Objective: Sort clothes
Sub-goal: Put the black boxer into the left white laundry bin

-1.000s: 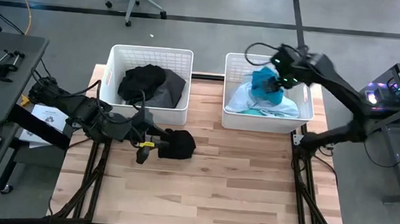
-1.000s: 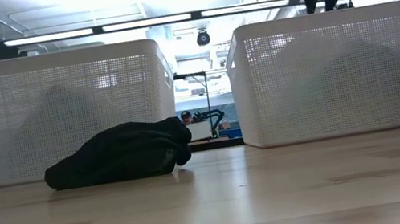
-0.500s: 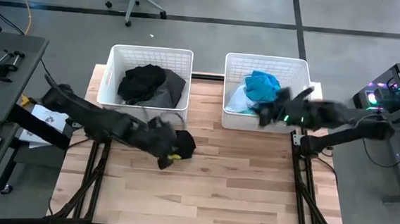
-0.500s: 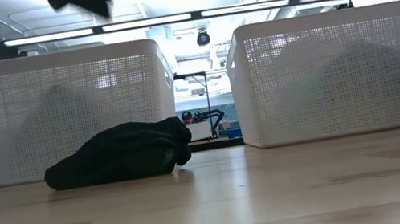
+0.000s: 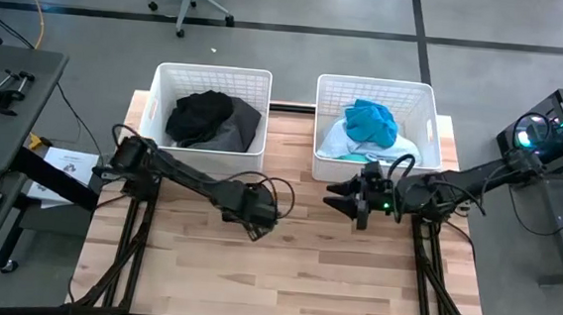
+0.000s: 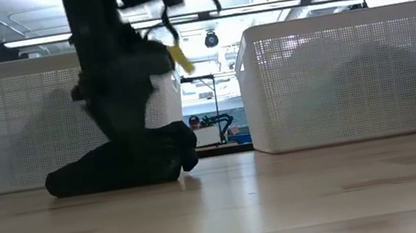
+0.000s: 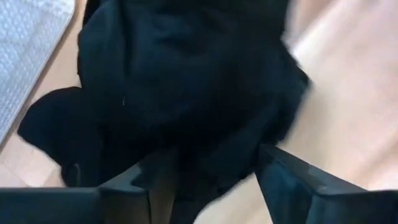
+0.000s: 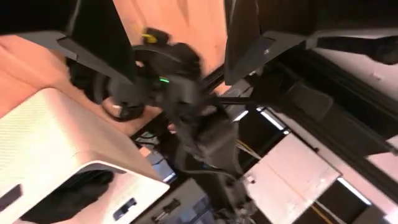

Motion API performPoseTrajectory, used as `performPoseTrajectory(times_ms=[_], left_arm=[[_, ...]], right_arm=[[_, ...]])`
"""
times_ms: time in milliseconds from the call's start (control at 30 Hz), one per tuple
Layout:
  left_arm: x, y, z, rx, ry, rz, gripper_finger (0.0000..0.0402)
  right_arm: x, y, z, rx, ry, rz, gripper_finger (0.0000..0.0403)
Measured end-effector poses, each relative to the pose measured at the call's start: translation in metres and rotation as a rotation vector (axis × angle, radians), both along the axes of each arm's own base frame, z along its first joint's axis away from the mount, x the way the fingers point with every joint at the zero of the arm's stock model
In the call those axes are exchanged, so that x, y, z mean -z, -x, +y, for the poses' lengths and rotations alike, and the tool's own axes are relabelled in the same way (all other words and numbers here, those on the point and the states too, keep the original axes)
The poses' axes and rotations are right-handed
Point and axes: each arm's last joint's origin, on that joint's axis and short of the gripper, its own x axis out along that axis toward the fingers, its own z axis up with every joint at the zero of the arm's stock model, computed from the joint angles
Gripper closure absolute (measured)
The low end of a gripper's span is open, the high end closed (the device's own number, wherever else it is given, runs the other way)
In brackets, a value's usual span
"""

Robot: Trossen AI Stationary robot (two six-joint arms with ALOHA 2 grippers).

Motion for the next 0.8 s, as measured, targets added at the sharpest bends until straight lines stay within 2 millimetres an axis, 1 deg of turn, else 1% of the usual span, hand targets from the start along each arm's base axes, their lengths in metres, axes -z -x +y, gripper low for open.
performPoseTrajectory(times_ms=[100,167,200,267,333,400,467,500,600,633,667,733,800], left_arm=[[0.016,-0.006,0.006,-0.083,-0.002,0.019,0.0189],[0.027,-0.011,0.007,-0.100,0.026,0.018,0.0179],[0.032,-0.015,0.007,-0.091,0.047,0.009,0.0180],[0.035,-0.023,0.004,-0.062,0.096,-0.042,0.0197],[0.038,-0.028,-0.004,-0.038,0.118,-0.083,0.0235],[0.039,-0.029,-0.012,-0.025,0.159,-0.100,0.0294],[0.038,-0.027,-0.020,-0.003,0.209,-0.091,0.0363],[0.037,-0.026,-0.024,0.004,0.234,-0.091,0.0380],[0.024,-0.017,-0.037,0.005,0.278,-0.089,0.0385],[0.017,-0.015,-0.040,0.006,0.286,-0.099,0.0389],[0.005,-0.015,-0.044,0.014,0.298,-0.136,0.0394],[-0.033,-0.014,-0.048,0.017,0.314,-0.259,0.0397],[-0.078,-0.010,-0.046,-0.005,0.291,-0.417,0.0397]], right_arm=[[-0.003,0.004,0.002,-0.035,-0.007,-0.011,0.0172],[-0.003,0.006,0.004,-0.057,-0.008,-0.009,0.0172],[-0.003,0.007,0.006,-0.072,-0.008,-0.008,0.0172],[-0.003,0.008,0.010,-0.114,-0.013,-0.007,0.0172],[-0.003,0.010,0.015,-0.175,-0.020,-0.001,0.0172],[-0.002,0.012,0.020,-0.226,-0.018,0.014,0.0172],[0.000,0.015,0.024,-0.269,-0.005,0.039,0.0172],[0.001,0.017,0.026,-0.287,-0.001,0.053,0.0172],[0.004,0.023,0.028,-0.307,0.001,0.094,0.0172],[0.004,0.025,0.028,-0.312,-0.001,0.107,0.0172],[0.005,0.027,0.028,-0.314,-0.002,0.119,0.0172],[0.005,0.029,0.028,-0.298,0.005,0.130,0.0172],[0.007,0.030,0.027,-0.278,0.022,0.142,0.0172]])
